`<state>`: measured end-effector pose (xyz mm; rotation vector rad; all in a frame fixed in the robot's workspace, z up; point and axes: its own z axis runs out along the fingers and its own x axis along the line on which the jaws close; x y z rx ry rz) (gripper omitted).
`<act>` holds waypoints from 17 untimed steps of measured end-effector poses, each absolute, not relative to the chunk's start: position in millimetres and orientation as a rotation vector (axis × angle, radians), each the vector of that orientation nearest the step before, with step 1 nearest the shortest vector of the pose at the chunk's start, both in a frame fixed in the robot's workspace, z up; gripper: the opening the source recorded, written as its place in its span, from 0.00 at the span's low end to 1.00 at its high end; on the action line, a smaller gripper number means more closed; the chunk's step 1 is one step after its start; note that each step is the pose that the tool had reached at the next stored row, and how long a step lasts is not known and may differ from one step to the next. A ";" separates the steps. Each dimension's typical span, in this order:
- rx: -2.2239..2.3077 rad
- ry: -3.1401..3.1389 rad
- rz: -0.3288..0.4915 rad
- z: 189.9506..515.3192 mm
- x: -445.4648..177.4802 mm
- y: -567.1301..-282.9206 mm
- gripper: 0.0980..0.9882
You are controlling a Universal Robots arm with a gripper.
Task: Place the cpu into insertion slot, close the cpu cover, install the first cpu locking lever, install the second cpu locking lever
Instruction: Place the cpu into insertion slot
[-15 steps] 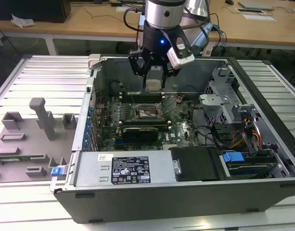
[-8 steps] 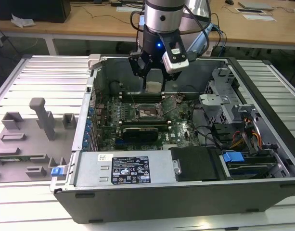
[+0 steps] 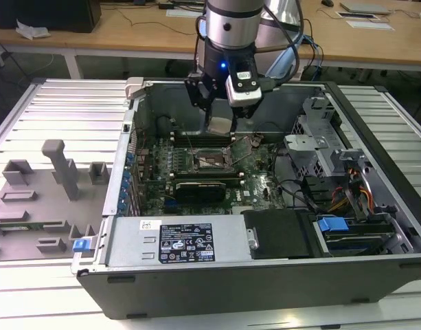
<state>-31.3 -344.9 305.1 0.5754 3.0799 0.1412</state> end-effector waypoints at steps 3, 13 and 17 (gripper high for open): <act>0.680 3.055 0.141 304.1 -31.3 -344.8 0.50; 1.130 2.905 0.137 298.5 -31.3 -344.9 0.50; 1.304 2.825 0.134 296.2 -31.3 -344.8 0.50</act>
